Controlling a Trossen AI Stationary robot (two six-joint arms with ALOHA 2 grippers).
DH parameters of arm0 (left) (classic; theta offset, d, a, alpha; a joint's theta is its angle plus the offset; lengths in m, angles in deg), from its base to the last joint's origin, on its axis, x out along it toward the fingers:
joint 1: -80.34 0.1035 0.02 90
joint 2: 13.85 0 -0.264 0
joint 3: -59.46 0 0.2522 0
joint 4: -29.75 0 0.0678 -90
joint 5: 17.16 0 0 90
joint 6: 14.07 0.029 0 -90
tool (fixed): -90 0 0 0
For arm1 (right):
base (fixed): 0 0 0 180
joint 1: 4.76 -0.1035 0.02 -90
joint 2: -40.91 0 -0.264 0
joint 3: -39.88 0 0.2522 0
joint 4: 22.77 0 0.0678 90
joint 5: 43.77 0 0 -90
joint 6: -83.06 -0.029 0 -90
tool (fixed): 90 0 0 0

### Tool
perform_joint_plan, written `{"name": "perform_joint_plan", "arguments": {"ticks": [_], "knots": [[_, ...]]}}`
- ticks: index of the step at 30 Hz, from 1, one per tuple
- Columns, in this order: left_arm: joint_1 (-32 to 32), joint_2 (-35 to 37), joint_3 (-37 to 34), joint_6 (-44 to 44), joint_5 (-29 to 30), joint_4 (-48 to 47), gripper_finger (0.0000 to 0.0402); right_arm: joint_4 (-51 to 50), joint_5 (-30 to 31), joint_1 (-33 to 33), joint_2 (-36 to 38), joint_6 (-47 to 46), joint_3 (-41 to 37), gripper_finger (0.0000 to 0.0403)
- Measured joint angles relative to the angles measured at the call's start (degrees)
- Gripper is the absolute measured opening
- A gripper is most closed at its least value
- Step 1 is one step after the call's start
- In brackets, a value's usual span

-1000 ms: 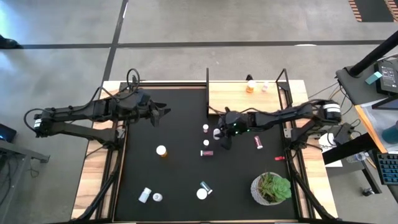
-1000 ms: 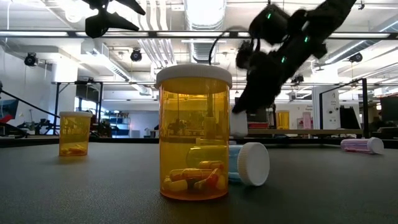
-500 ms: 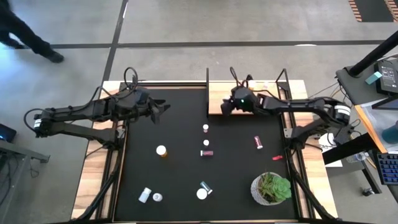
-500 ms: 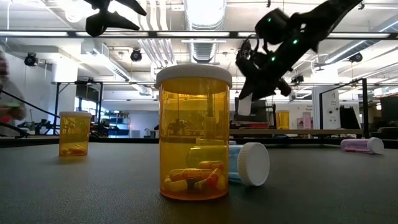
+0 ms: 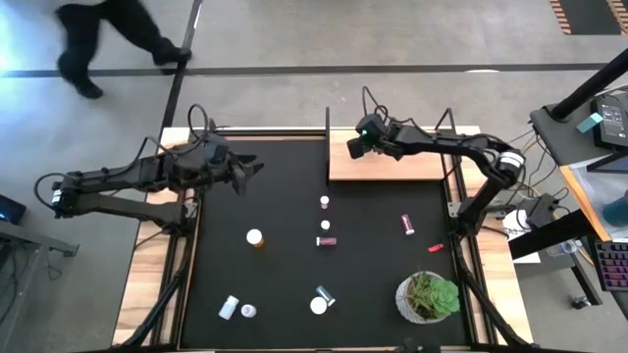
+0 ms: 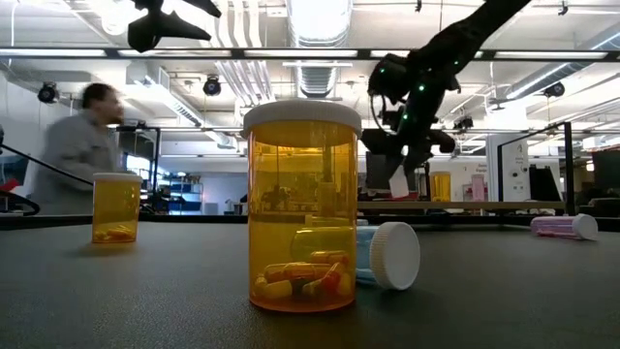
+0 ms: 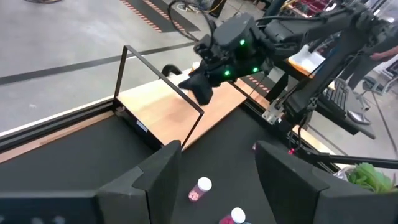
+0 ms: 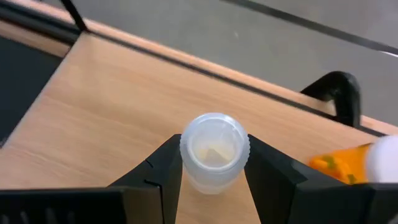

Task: Pick and place medicine bottles onto shelf by color
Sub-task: Put the top white pill bottle on the shelf

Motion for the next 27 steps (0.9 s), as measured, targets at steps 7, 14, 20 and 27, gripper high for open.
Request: {"name": "perform_joint_plan", "arguments": {"ticks": [7,14,20,27], "knots": [[0.0,1.6,0.0,0.0,0.0,0.0,0.019,0.2,1.2,0.2,-1.6,-6.3,0.5,0.0144],[0.0,2.6,0.0,1.2,0.4,0.0,0.019,2.8,3.8,0.2,0.7,-10.2,-4.0,0.0144],[0.0,2.5,0.0,2.4,2.9,0.0,0.019,7.9,3.2,0.5,1.0,-10.9,-5.7,0.0144],[0.0,2.5,0.0,2.4,2.9,0.0,0.019,8.2,4.8,1.8,1.0,-13.2,-6.0,0.0144]]}}
